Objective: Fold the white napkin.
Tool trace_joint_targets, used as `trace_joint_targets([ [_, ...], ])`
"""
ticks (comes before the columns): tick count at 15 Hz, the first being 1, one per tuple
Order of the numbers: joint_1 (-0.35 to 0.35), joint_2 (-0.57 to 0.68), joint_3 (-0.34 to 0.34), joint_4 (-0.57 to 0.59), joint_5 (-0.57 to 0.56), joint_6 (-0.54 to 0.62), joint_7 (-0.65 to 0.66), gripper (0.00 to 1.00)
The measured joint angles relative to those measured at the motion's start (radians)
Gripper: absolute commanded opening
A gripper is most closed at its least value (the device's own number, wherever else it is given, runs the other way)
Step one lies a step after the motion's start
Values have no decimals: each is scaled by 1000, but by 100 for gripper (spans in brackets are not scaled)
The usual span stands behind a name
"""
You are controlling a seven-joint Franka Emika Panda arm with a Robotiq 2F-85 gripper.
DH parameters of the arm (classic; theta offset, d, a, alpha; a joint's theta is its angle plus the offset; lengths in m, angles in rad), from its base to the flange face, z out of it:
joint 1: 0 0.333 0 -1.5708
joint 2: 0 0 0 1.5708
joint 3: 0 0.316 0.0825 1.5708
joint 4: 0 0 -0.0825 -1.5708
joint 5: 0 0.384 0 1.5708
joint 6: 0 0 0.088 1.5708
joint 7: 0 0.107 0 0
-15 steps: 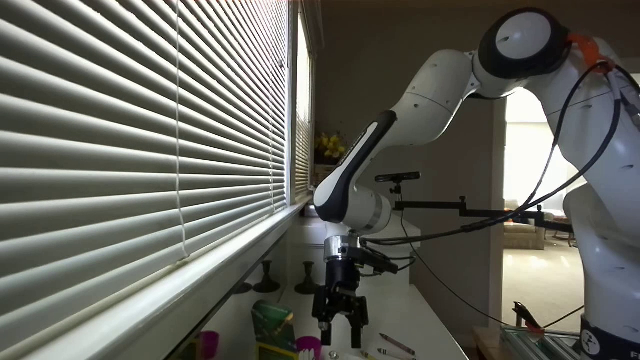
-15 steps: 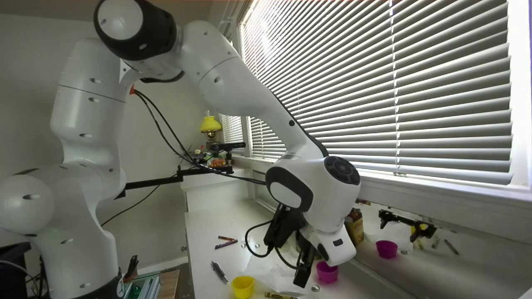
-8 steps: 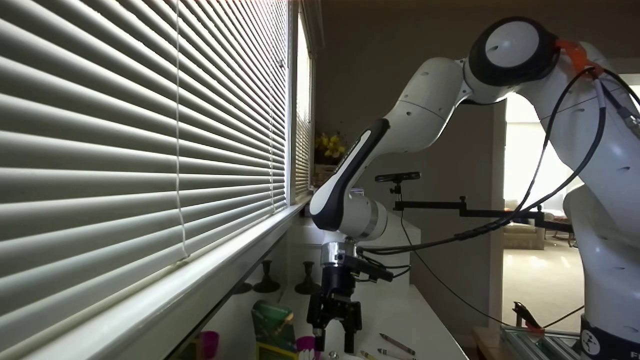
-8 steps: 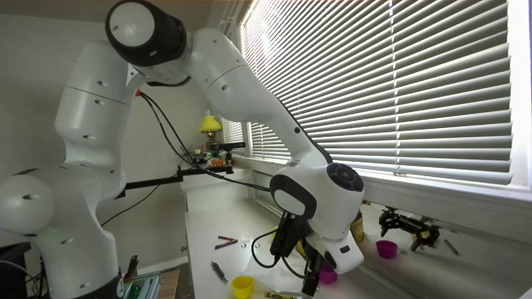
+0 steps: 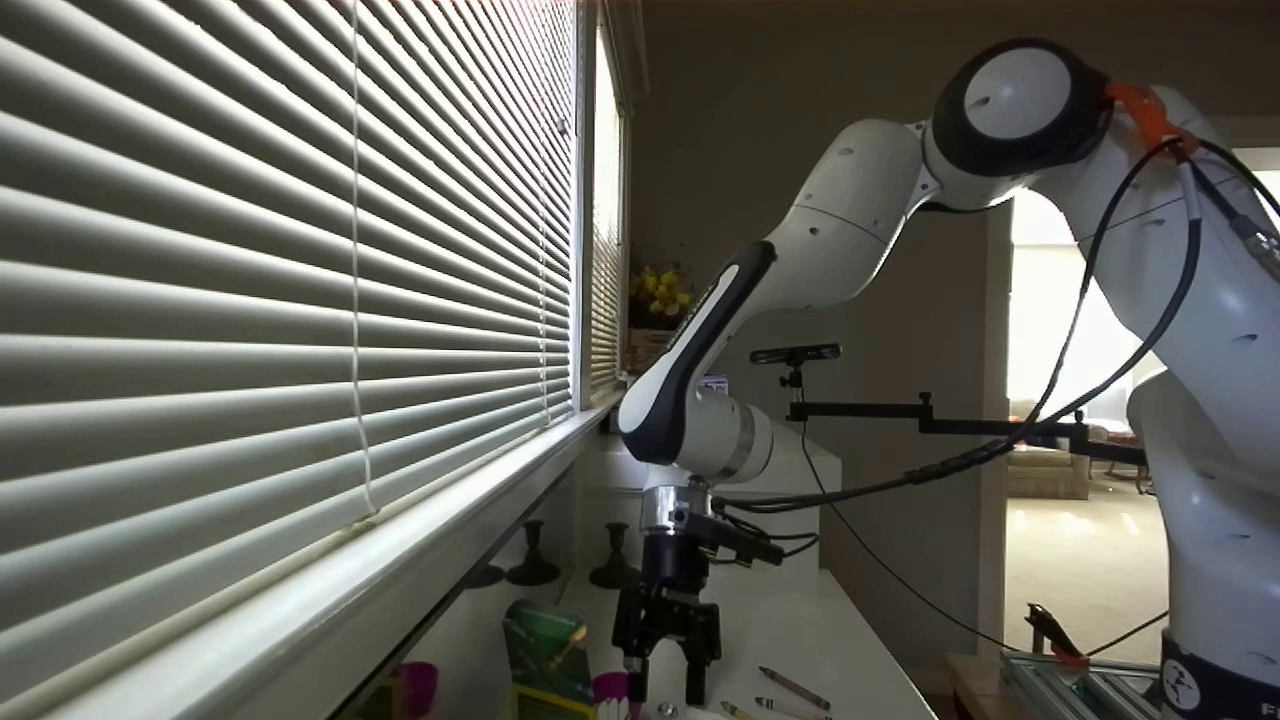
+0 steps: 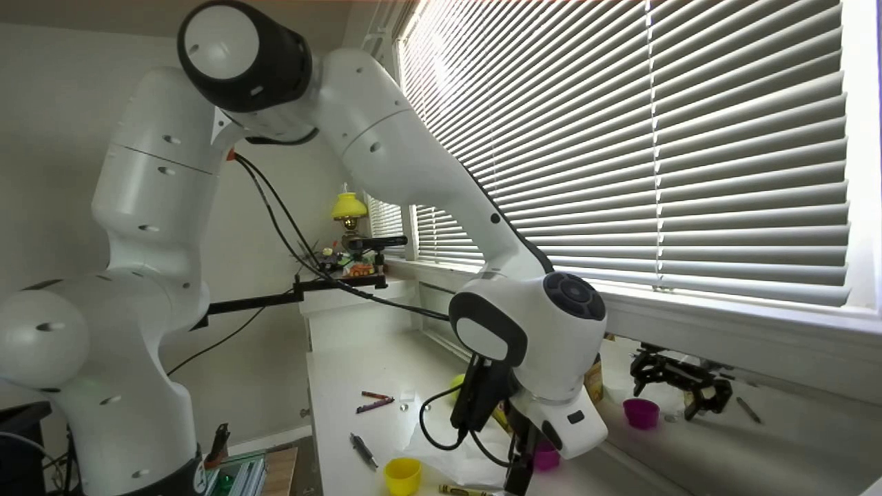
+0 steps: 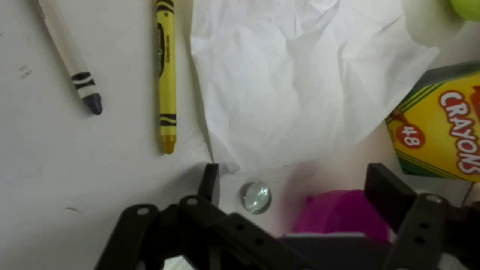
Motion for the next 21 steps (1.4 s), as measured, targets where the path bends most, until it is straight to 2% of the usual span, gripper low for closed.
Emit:
trace_joint_targets([
  [3,-2,-1,-3,0,-6,-5,-5,100],
  [11,-16,-44,-34,-45,-76,-150,-24,100],
  [21,-14,-41,-23,-47,-80,-158,-25,100],
])
